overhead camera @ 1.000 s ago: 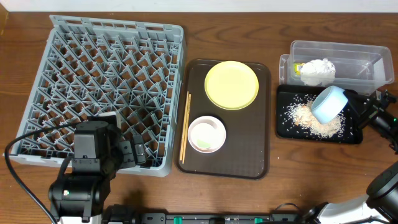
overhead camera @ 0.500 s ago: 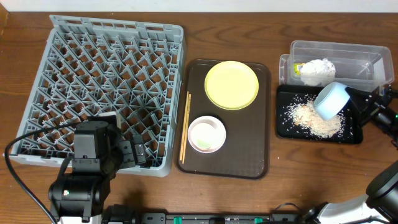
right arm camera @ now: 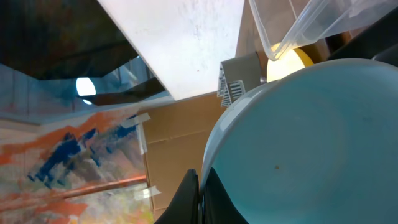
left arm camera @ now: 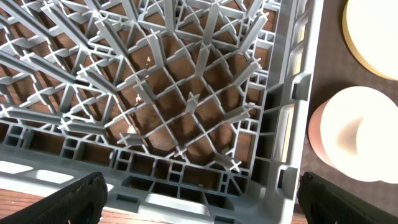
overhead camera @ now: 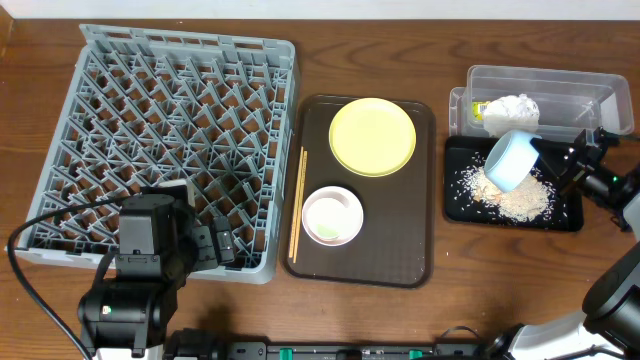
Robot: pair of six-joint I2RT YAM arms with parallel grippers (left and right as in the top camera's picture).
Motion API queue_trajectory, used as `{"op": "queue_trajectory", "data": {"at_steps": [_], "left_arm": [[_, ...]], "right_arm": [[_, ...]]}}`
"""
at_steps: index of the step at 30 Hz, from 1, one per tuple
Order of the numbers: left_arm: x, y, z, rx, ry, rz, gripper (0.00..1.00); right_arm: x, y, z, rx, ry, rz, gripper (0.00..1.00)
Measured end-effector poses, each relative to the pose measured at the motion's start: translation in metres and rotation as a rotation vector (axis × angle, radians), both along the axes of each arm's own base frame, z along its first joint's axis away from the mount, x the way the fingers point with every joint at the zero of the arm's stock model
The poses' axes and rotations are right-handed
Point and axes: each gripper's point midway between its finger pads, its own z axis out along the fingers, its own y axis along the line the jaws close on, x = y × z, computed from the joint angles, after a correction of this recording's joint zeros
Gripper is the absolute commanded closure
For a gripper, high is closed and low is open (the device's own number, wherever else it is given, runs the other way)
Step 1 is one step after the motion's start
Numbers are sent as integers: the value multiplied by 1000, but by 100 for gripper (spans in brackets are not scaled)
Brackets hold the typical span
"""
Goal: Sort waste into correct bins and load items into the dishwasher
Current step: 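Tilt the blue bowl with the right gripper to dump rice onto the black tray, then carry the empty blue bowl with the right gripper and set it on the yellow plate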
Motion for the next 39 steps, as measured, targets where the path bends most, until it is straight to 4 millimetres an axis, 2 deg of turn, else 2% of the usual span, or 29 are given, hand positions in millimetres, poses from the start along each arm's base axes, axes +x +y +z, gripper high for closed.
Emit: {"op": "queue_trajectory", "data": {"at_steps": [6,9,14,15,17,22,24,27,29,35,39], "left_arm": [[0,0,0,0,0,0,2],[0,0,0,0,0,0,2],[0,0,0,0,0,0,2],[0,0,0,0,0,0,2],[0,0,0,0,0,0,2],[0,0,0,0,0,0,2],[0,0,0,0,-1,0,2],[0,0,0,0,-1,0,2],[0,0,0,0,-1,0,2],[0,0,0,0,-1,0,2],[0,0,0,0,0,0,2]], "right_arm": [[2,4,2,-32,-50,19,99],[2,16,2,-32,-57,50,99],[8,58,4,-59,-111,173,99],[9,65,5,-73,-137,195,99],[15,92,13,-130,-251,274,99],[25,148,56,-268,-592,421,99],[25,172,74,-296,-689,465,99],[25,204,89,-307,-748,496,99],[24,226,90,-297,-733,509,99],[19,266,87,-318,-764,530,98],[13,290,71,-360,-759,553,98]]}}
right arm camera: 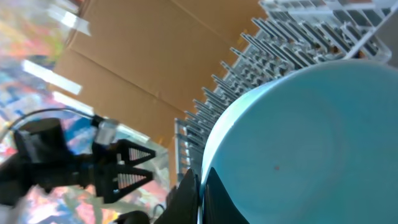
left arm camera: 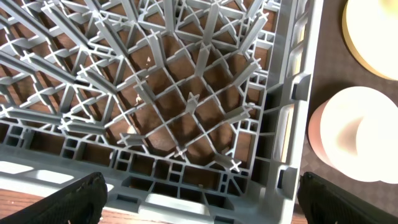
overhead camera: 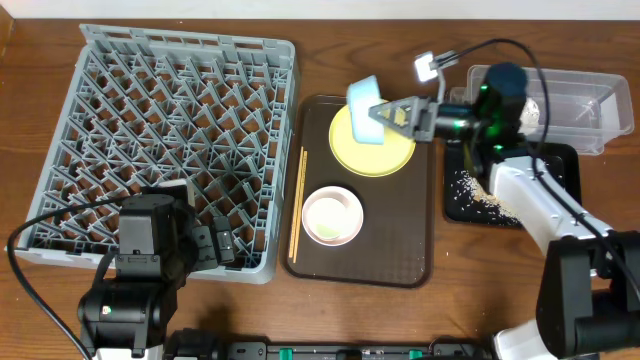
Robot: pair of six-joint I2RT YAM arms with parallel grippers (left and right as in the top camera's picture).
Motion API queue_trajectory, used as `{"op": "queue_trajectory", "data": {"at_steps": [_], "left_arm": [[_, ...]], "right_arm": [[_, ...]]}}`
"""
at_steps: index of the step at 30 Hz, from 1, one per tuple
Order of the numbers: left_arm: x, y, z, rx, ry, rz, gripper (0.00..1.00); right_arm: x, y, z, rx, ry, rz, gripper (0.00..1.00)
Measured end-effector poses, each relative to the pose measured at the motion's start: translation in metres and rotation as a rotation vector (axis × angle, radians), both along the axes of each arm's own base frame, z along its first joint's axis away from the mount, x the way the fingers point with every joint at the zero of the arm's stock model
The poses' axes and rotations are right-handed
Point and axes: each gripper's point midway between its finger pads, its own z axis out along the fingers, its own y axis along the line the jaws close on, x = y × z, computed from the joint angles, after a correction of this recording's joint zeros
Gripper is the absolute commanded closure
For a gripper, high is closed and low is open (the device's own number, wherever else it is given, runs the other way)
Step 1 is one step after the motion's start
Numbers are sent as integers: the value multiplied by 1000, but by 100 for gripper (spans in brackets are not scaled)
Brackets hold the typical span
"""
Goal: Sort waste into correct bins and load items into the dishwasher
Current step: 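Carry the empty blue bowl with the right gripper and set it on the yellow plate, then grasp the white cup from the pink bowl with the right gripper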
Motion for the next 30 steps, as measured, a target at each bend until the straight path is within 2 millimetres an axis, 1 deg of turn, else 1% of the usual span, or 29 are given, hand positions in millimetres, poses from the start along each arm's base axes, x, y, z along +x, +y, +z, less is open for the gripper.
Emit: {"op": "queue_trajectory", "data": {"at_steps": [3,6,9,10,11,12,14,15,17,20,22,24,27,28,29,30], "left_arm": [[0,0,0,0,0,0,2],[0,0,0,0,0,0,2],[0,0,0,0,-1,0,2],[0,0,0,0,0,0,2],[0,0,0,0,0,0,2],[0,0,0,0,-1,0,2],[0,0,0,0,-1,0,2],[0,0,0,0,-2,0,2],[0,0,0,0,-1,0,2],[0,0,0,0,-1,0,2],[0,0,0,0,-1,0,2],[0,0,0,0,-1,0,2],[0,0,0,0,-1,0,2],[0,0,0,0,-1,0,2],[0,0,0,0,0,0,2],[0,0,0,0,-1,0,2]], "right_arm": [[3,12,-17,-60,9,-45,98],[10,12,-34,-127,22,-113,98],[16,9,-61,-256,31,-186,99],[12,7,-79,-350,58,-199,99],[11,5,-88,-429,61,-213,99],[8,2,-102,-574,40,-221,99],[11,1,-107,-740,-60,-238,99],[15,2,-107,-842,-161,-245,99],[17,5,-109,-966,-291,-242,99],[19,4,-113,-1071,-385,-237,99],[24,2,-119,-1111,-413,-240,99],[29,0,-140,-1152,-401,-227,99],[27,0,-168,-1184,-362,-181,99],[26,0,-178,-1190,-347,-165,94],[25,1,-182,-1191,-339,-155,89],[25,1,-184,-1191,-339,-149,85]]}}
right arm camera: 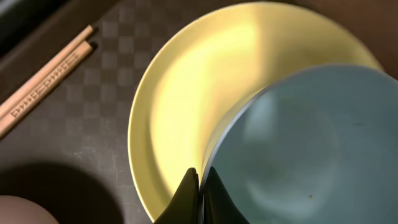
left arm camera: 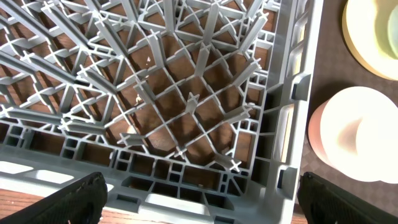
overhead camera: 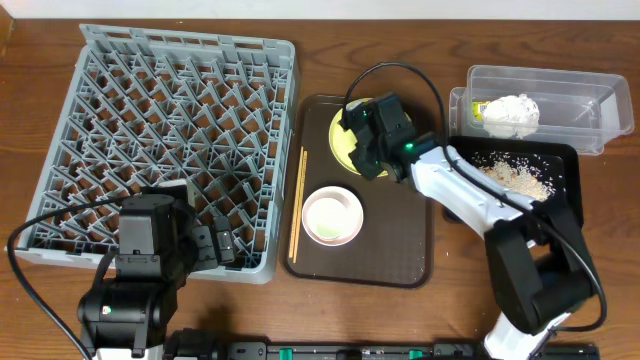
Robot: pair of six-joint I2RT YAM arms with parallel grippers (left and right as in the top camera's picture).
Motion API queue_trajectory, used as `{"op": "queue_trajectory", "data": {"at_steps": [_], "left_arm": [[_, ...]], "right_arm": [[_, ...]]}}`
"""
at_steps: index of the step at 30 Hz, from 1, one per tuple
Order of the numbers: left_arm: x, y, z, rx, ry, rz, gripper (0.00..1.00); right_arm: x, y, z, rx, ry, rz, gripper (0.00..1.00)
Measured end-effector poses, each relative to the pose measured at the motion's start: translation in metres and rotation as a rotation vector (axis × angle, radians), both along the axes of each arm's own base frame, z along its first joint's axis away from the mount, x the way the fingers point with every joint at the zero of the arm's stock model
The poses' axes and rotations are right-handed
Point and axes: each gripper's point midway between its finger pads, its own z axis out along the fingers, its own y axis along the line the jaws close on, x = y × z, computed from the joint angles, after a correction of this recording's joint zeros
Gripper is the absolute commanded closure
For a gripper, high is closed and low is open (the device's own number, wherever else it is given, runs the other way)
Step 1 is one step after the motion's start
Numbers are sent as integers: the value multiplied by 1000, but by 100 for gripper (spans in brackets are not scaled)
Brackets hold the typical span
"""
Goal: Sort waste into correct bins and load items into the dishwasher
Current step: 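Grasp the white cup from the pink bowl with the right gripper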
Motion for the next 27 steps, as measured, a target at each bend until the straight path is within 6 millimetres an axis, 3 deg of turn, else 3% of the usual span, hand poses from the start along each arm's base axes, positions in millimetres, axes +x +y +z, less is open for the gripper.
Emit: {"op": "queue_trajectory", "data": {"at_steps": [4,6,9,12,14,16,17,18,21,24,25,27], "left_arm": [[0,0,0,0,0,0,2],[0,0,0,0,0,0,2],[0,0,0,0,0,0,2],[0,0,0,0,0,0,2],[0,0,0,0,1,0,2],[0,0,0,0,0,0,2],[0,0,0,0,0,0,2],[0,0,0,0,0,0,2],[0,0,0,0,0,0,2],[0,0,0,0,0,0,2],[0,0,0,0,0,0,2],[0,0,0,0,0,0,2]], "right_arm": [[-2,3,0,19,13,6,62],[-6,4,-1,28,34,3,61],[-18,3,12,48,62,12,46],[-33,5,47,107,61,33,36],[-47,14,94,214,32,55,36],[-63,24,113,280,66,61,41],[-74,33,111,295,108,65,49],[-83,39,104,295,150,67,57],[-104,49,77,269,248,54,60],[-118,43,44,205,326,-10,65],[-121,42,34,187,343,-26,70],[-127,39,15,144,380,-58,92]]}}
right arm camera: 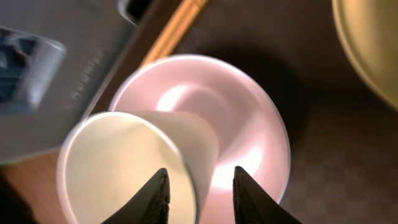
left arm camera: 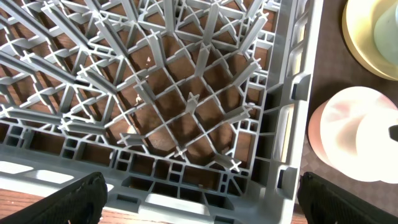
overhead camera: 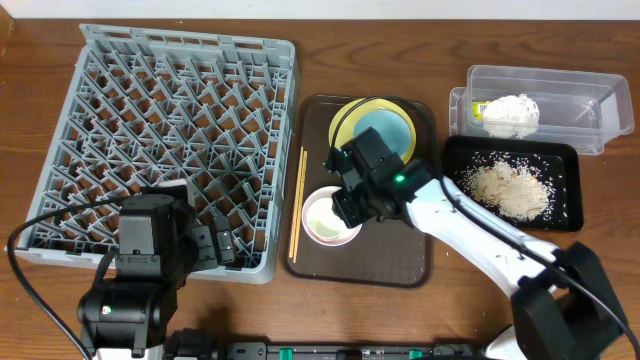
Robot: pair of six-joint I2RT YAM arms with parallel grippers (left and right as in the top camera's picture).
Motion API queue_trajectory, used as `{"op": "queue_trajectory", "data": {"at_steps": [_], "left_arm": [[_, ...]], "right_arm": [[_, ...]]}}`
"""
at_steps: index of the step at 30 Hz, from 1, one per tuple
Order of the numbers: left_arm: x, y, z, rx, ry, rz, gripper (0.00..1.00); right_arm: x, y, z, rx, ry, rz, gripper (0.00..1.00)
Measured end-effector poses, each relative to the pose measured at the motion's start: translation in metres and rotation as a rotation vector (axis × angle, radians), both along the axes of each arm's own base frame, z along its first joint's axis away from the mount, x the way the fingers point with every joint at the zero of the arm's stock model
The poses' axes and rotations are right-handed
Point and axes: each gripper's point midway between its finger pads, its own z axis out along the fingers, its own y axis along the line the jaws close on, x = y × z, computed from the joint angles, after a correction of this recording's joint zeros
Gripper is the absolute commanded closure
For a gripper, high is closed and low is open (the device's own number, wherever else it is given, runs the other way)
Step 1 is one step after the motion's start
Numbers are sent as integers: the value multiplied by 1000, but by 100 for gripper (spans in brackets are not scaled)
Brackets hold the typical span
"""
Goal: Sort waste into correct bins and load items into the dishwasher
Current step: 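Grasp the white cup from the pink bowl with the right gripper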
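A light blue bowl [overhead camera: 388,134] sits on the yellow plate [overhead camera: 345,120] at the back of the brown tray [overhead camera: 400,262]. Nearer the front, a pink bowl [right arm camera: 217,124] holds a white paper cup [right arm camera: 118,168] lying on its side. My right gripper [right arm camera: 199,196] is open just above them, its fingers on either side of the cup's wall near the rim. In the overhead view the right gripper [overhead camera: 345,208] covers part of that bowl. The left gripper [left arm camera: 202,205] hangs open over the grey dish rack's [overhead camera: 180,130] near right corner.
Wooden chopsticks [overhead camera: 297,205] lie along the tray's left edge beside the rack. A black tray [overhead camera: 565,218] with spilled rice sits right of the brown tray. Behind it stands a clear bin [overhead camera: 580,95] with crumpled paper [overhead camera: 510,110].
The right gripper has let go of the blue bowl, which now rests on the yellow plate. It has moved forward and stands open over the cup in the pink bowl. The left arm is unchanged.
First my right gripper held the blue bowl tipped over the black tray's rice. Then it held the bowl in the air above the yellow plate, then low over that plate. Now the bowl sits there, released. The left arm stayed still.
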Motion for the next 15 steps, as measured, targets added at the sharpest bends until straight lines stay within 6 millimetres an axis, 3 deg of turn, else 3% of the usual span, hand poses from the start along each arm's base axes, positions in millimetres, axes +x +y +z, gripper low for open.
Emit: {"op": "queue_trajectory", "data": {"at_steps": [1,4,9,12,15], "left_arm": [[0,0,0,0,0,0,2],[0,0,0,0,0,0,2],[0,0,0,0,0,0,2],[0,-2,0,-12,-1,-8,2],[4,-14,4,-69,-20,-48,2]], "right_arm": [[0,-1,-5,-11,10,-10,99],[3,-2,-13,-24,20,-43,99],[5,-7,-6,-21,18,-66,99],[26,-23,31,34,-51,-135,99],[57,-58,95,148,-185,-251,99]]}}
